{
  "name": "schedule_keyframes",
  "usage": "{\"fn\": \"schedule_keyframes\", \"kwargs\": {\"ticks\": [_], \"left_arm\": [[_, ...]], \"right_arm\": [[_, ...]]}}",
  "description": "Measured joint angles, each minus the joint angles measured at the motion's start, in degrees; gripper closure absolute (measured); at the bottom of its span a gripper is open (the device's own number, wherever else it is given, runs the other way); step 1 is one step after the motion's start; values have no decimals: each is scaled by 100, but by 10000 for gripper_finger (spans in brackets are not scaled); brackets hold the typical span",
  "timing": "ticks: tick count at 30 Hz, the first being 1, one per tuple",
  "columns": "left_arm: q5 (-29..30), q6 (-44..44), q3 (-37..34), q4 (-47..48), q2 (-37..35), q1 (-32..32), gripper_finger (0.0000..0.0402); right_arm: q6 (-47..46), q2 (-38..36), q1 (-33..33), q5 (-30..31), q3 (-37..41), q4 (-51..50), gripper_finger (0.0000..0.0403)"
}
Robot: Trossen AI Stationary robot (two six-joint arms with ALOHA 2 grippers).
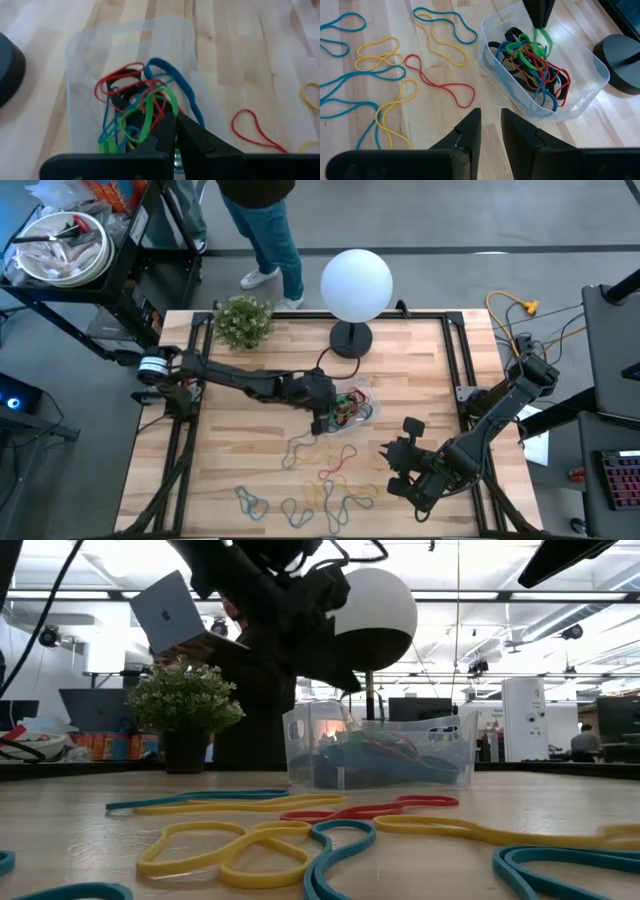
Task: Pick and place rubber bands into bin
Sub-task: Put the green rubber band into the transparent bin, then put the blue rubber band into the transparent bin
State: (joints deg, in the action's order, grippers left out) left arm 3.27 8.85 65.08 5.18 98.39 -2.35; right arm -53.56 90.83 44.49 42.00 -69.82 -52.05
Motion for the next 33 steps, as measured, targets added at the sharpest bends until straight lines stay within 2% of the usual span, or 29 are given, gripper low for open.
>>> {"fn": "schedule_keyframes", "kwargs": {"ticks": [7, 17, 24, 29, 33], "left_arm": [[-64, -18, 0, -33, 19, 2, 395], [-57, -18, 0, -47, 19, 2, 306], [-86, 157, 0, 10, 9, 2, 283], [-829, 299, 0, 816, -195, -23, 283], [-911, 303, 0, 1914, -470, -228, 284]], "right_arm": [[-216, -2, 0, 0, 0, 17, 335], [-350, -2, 0, -2, 0, 138, 335], [-349, -2, 0, -4, 0, 152, 335], [-348, -2, 0, -51, 0, 155, 335], [-316, -2, 0, -55, 0, 149, 335]]}}
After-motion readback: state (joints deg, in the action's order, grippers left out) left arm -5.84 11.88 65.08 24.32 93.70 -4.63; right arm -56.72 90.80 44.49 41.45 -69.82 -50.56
